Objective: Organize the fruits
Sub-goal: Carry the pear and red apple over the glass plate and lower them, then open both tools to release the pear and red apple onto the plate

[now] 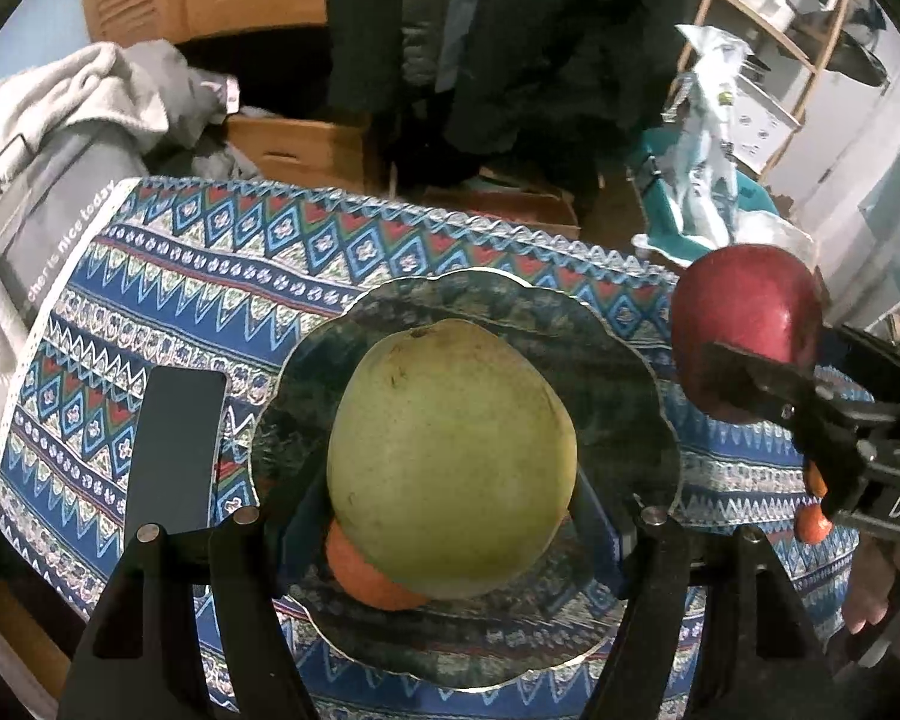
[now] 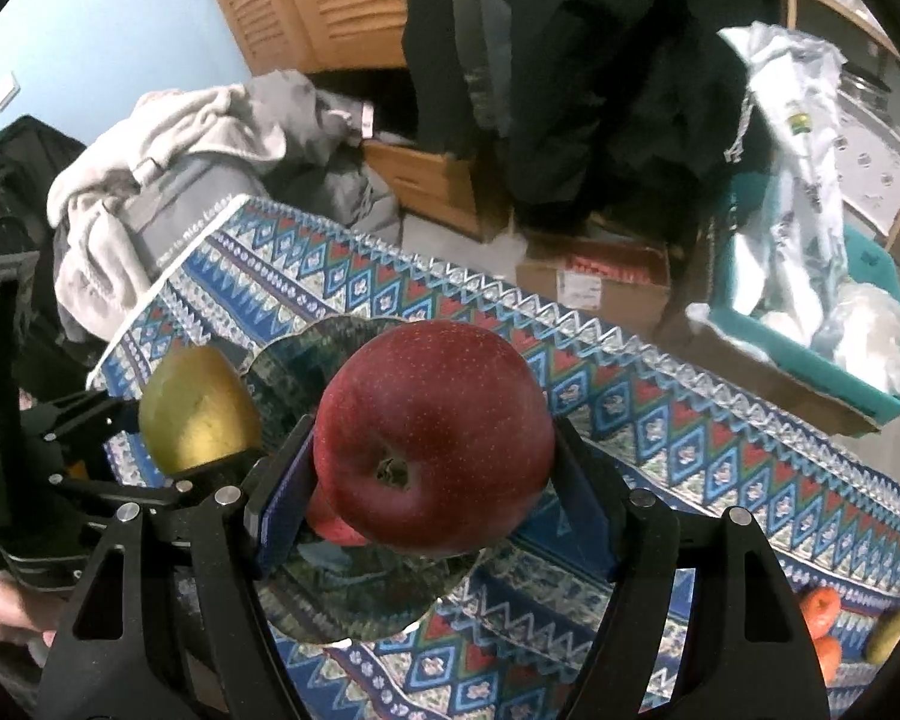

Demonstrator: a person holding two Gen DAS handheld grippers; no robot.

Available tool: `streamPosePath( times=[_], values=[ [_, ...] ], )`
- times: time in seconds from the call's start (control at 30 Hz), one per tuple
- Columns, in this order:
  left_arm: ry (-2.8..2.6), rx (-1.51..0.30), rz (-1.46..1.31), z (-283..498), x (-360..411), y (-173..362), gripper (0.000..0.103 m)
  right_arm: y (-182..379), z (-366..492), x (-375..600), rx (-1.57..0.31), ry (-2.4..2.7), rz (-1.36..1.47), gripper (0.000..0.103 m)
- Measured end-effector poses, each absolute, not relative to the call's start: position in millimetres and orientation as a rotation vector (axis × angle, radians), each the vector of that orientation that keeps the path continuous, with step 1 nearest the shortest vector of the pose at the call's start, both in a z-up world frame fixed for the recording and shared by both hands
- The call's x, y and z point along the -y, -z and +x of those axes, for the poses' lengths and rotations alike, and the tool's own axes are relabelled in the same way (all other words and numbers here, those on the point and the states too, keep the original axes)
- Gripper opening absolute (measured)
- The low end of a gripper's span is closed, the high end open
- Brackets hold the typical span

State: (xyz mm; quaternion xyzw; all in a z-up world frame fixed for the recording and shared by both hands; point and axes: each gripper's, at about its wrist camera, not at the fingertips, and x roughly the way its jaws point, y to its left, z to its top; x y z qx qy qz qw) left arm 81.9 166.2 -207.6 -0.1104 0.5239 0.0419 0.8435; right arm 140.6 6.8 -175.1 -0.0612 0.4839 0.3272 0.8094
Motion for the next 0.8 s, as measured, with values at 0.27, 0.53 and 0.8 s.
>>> streamPosePath(
  times=[0.27, 0.53, 0.8],
  values=[
    [-0.118, -1.156, -0.285, 90, -185, 235, 0.074, 202, 149, -28, -1.106, -0.710, -0.139, 0.075],
    [-0.116, -1.185, -0.324, 94, -195, 252, 0.074, 226, 156, -42, -1.165, -0.698, -0.161, 0.075],
    [-0.123, -1.207, -0.352, 98, -199, 258, 0.074, 245, 158, -48, -1.229, -0.694, -0.182, 0.075]
  ],
)
